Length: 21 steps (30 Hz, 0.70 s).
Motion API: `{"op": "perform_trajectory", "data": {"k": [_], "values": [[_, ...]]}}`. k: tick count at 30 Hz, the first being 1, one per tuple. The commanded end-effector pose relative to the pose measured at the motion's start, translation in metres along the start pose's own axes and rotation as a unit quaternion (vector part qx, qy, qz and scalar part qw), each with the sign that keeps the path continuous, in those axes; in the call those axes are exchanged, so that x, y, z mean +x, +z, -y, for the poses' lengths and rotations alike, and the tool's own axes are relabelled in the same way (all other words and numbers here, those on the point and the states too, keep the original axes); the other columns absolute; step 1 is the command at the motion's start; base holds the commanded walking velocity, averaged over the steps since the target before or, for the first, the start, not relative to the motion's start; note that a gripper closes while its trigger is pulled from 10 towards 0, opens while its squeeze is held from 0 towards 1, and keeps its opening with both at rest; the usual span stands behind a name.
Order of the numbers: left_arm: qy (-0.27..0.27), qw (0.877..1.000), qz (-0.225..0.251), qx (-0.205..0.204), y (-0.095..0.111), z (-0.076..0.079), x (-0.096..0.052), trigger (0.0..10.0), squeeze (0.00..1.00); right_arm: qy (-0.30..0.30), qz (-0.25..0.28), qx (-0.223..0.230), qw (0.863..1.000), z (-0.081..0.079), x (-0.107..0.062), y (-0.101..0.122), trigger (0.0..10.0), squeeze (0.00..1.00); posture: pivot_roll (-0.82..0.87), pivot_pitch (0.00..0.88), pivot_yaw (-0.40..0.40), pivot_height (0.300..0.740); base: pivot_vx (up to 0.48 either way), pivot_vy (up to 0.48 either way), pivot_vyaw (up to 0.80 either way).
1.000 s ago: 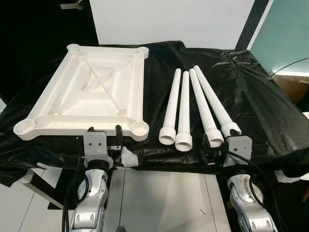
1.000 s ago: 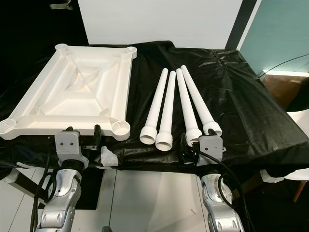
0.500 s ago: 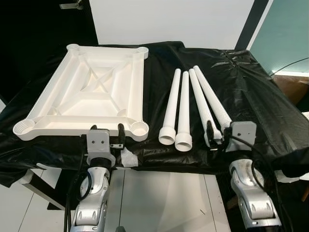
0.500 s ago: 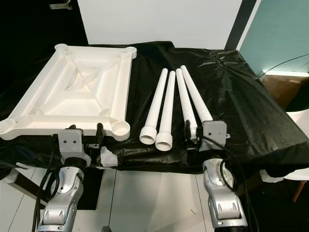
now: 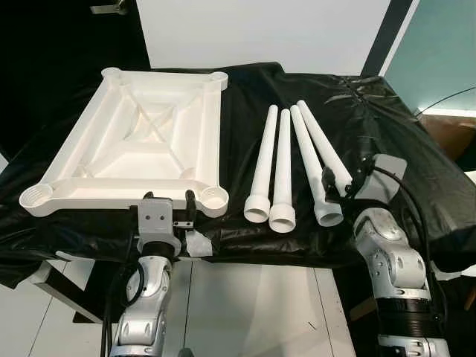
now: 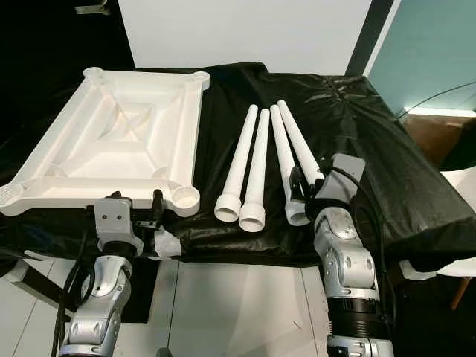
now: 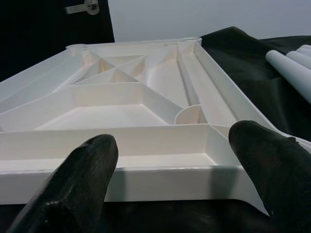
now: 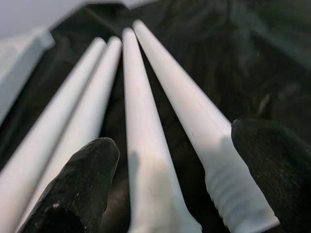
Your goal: Building children table
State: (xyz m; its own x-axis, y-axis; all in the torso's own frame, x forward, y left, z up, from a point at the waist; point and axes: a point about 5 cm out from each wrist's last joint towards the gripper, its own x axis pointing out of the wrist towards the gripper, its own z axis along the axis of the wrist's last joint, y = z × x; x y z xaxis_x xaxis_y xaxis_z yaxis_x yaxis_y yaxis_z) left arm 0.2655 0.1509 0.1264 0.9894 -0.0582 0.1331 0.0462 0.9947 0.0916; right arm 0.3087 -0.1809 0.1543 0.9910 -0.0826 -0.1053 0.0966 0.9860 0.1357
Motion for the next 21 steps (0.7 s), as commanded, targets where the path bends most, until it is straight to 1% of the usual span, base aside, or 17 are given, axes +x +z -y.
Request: {"op": "perform_trajectory", "data": {"k": [1,6,8,12,15,17,19,20,21], "values": [[0.007,1.000,-0.010,0.007,-0.004,0.001,-0.001,10.0,0.00,-0.001,-0.023,0.009,1.000,0.002,0.004,-0.001,10.0,0.00,0.01,0.044,-0.060,0.740,0.000,0.000,0.00],[0.010,1.000,-0.012,0.006,-0.005,0.001,-0.002,10.0,0.00,0.017,-0.046,0.010,0.999,0.000,0.008,-0.004,10.0,0.00,0.02,0.044,-0.060,0.740,0.000,0.000,0.00],[0.011,1.000,-0.012,0.006,-0.005,0.001,-0.003,10.0,0.00,0.037,-0.076,0.003,0.996,-0.001,0.012,-0.005,10.0,0.00,0.02,0.040,-0.059,0.740,0.000,0.000,0.00],[0.013,1.000,-0.011,0.007,-0.005,0.001,-0.002,10.0,0.00,0.051,-0.092,-0.001,0.994,-0.003,0.013,-0.007,10.0,0.00,0.03,0.039,-0.058,0.740,0.000,0.000,0.00],[0.013,1.000,-0.010,0.008,-0.004,0.000,-0.001,10.0,0.00,0.044,-0.097,-0.013,0.994,0.000,0.014,-0.006,10.0,0.00,0.03,0.039,-0.054,0.740,0.000,0.000,0.00],[0.013,1.000,-0.010,0.008,-0.004,0.000,-0.002,10.0,0.00,0.034,-0.094,-0.022,0.995,0.005,0.013,-0.003,10.0,0.00,0.02,0.041,-0.053,0.740,0.000,0.000,0.00],[0.013,1.000,-0.010,0.008,-0.004,0.000,-0.002,10.0,0.00,0.034,-0.094,-0.022,0.995,0.005,0.013,-0.003,10.0,0.00,0.02,0.041,-0.053,0.740,0.000,0.000,0.00],[0.011,1.000,-0.014,0.009,-0.006,0.001,-0.002,10.0,0.00,0.025,-0.101,-0.025,0.994,0.011,0.012,-0.006,10.0,0.00,0.02,0.043,-0.050,0.740,0.000,0.000,0.00],[0.011,1.000,-0.014,0.009,-0.006,0.001,-0.002,10.0,0.00,0.025,-0.101,-0.025,0.994,0.011,0.012,-0.006,10.0,0.00,0.02,0.043,-0.050,0.740,0.000,0.000,0.00]]}}
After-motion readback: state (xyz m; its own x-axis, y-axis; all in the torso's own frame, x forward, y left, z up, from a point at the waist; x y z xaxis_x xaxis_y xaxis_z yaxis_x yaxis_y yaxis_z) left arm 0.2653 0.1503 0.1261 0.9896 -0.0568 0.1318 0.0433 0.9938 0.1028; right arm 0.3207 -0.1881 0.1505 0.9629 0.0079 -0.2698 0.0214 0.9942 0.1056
